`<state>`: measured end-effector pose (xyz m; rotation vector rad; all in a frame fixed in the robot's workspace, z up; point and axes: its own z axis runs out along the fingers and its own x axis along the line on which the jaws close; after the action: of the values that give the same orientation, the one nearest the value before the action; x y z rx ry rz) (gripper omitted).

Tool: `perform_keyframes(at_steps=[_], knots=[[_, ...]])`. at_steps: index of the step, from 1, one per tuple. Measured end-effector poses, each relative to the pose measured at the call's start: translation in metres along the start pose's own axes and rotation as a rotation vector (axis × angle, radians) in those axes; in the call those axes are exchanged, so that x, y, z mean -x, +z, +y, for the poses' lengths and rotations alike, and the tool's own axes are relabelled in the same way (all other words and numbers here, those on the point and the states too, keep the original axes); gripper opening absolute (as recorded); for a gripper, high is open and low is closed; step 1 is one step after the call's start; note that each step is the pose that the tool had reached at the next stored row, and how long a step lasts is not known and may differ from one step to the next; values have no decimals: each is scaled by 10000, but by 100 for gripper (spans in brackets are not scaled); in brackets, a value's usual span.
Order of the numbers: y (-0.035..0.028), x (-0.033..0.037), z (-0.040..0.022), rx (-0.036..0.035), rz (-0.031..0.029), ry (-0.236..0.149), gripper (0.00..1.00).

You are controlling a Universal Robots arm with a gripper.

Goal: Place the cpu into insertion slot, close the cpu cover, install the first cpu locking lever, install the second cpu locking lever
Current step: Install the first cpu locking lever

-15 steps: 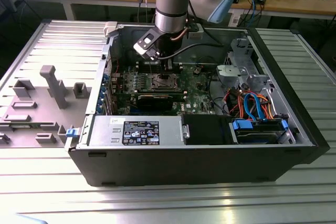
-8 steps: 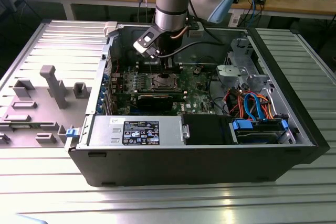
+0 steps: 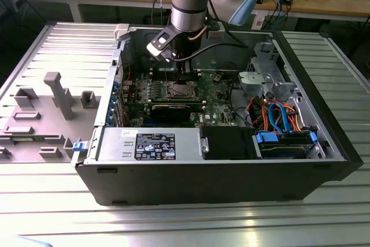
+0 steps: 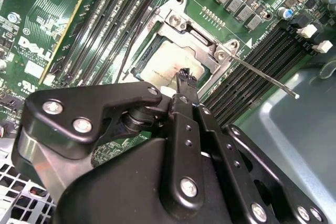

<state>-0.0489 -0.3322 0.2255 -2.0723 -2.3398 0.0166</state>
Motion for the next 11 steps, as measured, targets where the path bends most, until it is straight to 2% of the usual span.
perform_keyframes(at_steps=[5,11], knots=[[-50,-1,-1,1,2,-1,11],[-57,-1,-1,1,2,-1,11]])
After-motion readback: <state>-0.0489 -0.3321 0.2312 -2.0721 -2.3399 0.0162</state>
